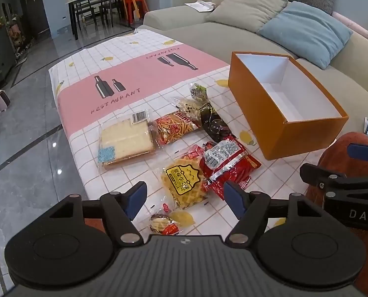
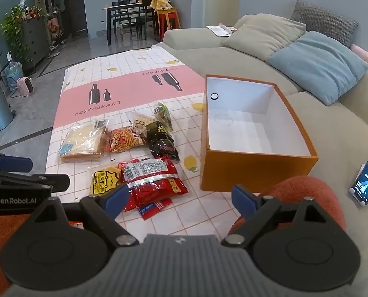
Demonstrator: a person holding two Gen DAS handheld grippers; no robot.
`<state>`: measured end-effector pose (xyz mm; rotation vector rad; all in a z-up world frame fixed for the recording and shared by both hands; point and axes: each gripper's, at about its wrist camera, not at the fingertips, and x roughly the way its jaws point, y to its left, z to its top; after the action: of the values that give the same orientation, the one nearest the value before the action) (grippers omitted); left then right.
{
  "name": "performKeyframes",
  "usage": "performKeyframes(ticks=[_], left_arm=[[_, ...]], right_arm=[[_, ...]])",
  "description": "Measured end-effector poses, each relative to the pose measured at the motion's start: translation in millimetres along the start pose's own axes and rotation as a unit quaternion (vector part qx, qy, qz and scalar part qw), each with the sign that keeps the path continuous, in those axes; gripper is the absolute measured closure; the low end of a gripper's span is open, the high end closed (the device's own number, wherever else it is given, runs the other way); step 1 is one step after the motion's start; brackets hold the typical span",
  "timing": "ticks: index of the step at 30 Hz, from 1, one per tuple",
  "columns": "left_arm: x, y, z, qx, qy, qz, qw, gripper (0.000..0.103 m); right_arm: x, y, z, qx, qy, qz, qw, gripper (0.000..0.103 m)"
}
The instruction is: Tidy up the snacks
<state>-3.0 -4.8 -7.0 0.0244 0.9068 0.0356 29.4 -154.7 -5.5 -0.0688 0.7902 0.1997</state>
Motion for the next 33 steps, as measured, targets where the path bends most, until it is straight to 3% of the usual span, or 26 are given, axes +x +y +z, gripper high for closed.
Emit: performKeyframes(ticks=[33], left_arm=[[6.3,5.9,-5.4,-0.013,0.021,0.002,0.9997,0.020]], right_arm=[[-0.4,0.7,-1.4,-0.005,0.006,0.002,1.000,0.015]])
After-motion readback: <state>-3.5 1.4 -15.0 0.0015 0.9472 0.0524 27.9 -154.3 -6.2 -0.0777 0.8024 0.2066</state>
